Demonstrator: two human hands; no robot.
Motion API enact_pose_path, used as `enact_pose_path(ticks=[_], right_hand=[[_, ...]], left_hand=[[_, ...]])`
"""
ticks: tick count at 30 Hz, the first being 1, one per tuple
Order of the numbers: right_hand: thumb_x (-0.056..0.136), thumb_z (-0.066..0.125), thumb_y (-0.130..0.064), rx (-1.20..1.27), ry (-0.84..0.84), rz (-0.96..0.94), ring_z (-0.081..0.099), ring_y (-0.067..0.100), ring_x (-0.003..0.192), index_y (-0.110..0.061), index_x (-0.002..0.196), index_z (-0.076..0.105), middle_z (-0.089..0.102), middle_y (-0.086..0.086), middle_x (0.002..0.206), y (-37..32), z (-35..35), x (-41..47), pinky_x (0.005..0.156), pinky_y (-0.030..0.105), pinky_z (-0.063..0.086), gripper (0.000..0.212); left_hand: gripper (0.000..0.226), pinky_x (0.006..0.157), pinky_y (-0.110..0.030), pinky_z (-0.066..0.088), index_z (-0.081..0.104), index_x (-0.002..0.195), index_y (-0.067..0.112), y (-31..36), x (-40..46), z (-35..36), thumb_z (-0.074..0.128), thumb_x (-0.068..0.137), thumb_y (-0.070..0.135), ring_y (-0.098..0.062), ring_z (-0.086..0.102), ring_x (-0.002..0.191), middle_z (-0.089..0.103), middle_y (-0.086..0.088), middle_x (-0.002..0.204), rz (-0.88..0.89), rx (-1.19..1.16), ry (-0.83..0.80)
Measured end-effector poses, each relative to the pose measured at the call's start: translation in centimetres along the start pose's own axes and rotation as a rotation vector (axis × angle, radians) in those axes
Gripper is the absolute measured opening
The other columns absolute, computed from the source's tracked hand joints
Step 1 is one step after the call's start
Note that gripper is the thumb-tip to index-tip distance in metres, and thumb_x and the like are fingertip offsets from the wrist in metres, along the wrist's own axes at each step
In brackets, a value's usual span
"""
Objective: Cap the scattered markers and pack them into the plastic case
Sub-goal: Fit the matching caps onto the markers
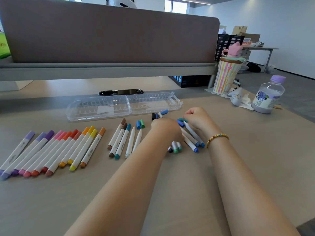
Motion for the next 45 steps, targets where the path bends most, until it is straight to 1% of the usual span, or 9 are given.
enact_pose_path(ticks=[8,13,18,21,23,27,40,43,45], right_hand=[[0.095,0.046,-0.013,0.042,0.063,0.009,0.043,0.011,0.062,-0.013,0.088,0.065,0.059,-0.001,0.08,0.6,-0.7,0.7,0.06,0.026,0.039,0.02],[0.094,0.045,-0.012,0.077,0.096,0.019,0.047,0.013,0.068,-0.021,0.073,0.058,0.064,0.004,0.094,0.9,-0.8,0.7,0.074,0.034,0.046,0.026],[0.095,0.041,-0.011,0.098,0.106,0.0,0.05,0.014,0.068,-0.013,0.095,0.064,0.059,-0.006,0.087,0.8,-0.5,0.8,0.068,0.029,0.045,0.024],[0.096,0.042,-0.013,-0.052,0.108,-0.041,0.06,0.02,0.086,-0.013,0.1,0.063,0.061,-0.004,0.096,0.7,-0.1,1.1,0.074,0.031,0.048,0.022],[0.096,0.045,-0.014,-0.173,0.081,-0.063,0.057,0.018,0.092,-0.015,0.1,0.063,0.063,0.001,0.104,0.8,0.3,1.5,0.075,0.029,0.047,0.019],[0.094,0.05,-0.018,-0.413,0.062,-0.082,0.051,0.024,0.109,-0.021,0.101,0.067,0.062,0.004,0.113,0.6,1.1,2.3,0.091,0.038,0.048,0.018],[0.092,0.048,-0.01,-0.853,0.052,-0.168,0.044,0.027,0.111,-0.016,0.109,0.063,0.057,0.006,0.113,-0.9,2.4,3.2,0.089,0.034,0.034,0.024],[0.094,0.049,-0.015,-0.654,0.117,-0.158,0.052,0.026,0.104,-0.013,0.107,0.06,0.062,0.004,0.103,-1.4,1.9,3.3,0.085,0.033,0.034,0.017],[0.095,0.05,-0.017,-0.246,0.063,-0.105,0.055,0.022,0.107,-0.015,0.117,0.055,0.063,0.003,0.113,-2.1,1.4,2.7,0.091,0.031,0.04,0.023]], left_hand=[[0.027,0.075,-0.028,0.041,0.053,0.113,0.009,-0.6,-0.5,0.0,0.045,0.095,0.026,-0.022,0.058,0.105,0.06,-0.006,0.115,0.017,-0.005,0.061],[0.029,0.074,-0.028,0.04,0.051,0.091,0.004,-1.3,0.1,0.3,0.034,0.099,0.027,-0.017,0.047,0.07,0.045,-0.003,0.072,0.037,-0.162,-0.012],[0.036,0.062,-0.027,0.033,0.05,0.115,0.003,-4.1,-0.3,-1.0,0.025,0.102,0.025,-0.018,0.04,0.073,0.043,-0.01,0.078,0.071,-0.411,0.068],[0.028,0.071,-0.033,0.041,0.046,0.088,0.011,-6.5,-0.3,-0.6,0.026,0.1,0.025,-0.017,0.044,0.069,0.047,-0.008,0.083,0.041,-0.725,0.111],[0.023,0.077,-0.035,0.048,0.045,0.098,0.009,-7.7,-0.5,0.0,0.028,0.101,0.024,-0.019,0.052,0.072,0.055,-0.006,0.08,-0.009,-1.096,0.144],[0.022,0.053,-0.027,0.057,0.039,0.11,0.001,-9.3,-1.3,1.0,0.031,0.103,0.02,-0.017,0.061,0.061,0.055,-0.011,0.073,-0.067,-1.689,0.087],[0.014,0.052,-0.021,0.057,0.047,0.102,0.005,-11.9,-2.2,1.3,0.045,0.098,0.018,-0.009,0.066,0.052,0.068,-0.014,0.085,-0.088,-1.541,0.027],[0.01,0.053,-0.02,0.057,0.049,0.094,0.008,-10.8,-2.5,1.1,0.047,0.098,0.017,-0.008,0.066,0.052,0.068,-0.011,0.08,-0.048,-1.472,0.02],[0.012,0.056,-0.02,0.058,0.05,0.091,0.008,-10.0,-2.5,1.0,0.047,0.097,0.017,-0.007,0.066,0.054,0.067,-0.009,0.08,-0.012,-1.455,0.035]])
Point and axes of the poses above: each hand's wrist, its own x-axis towards the middle knuckle, its own z-axis out of the palm, y = z × x, the point moved 5 cm from there along x, towards the middle knuckle
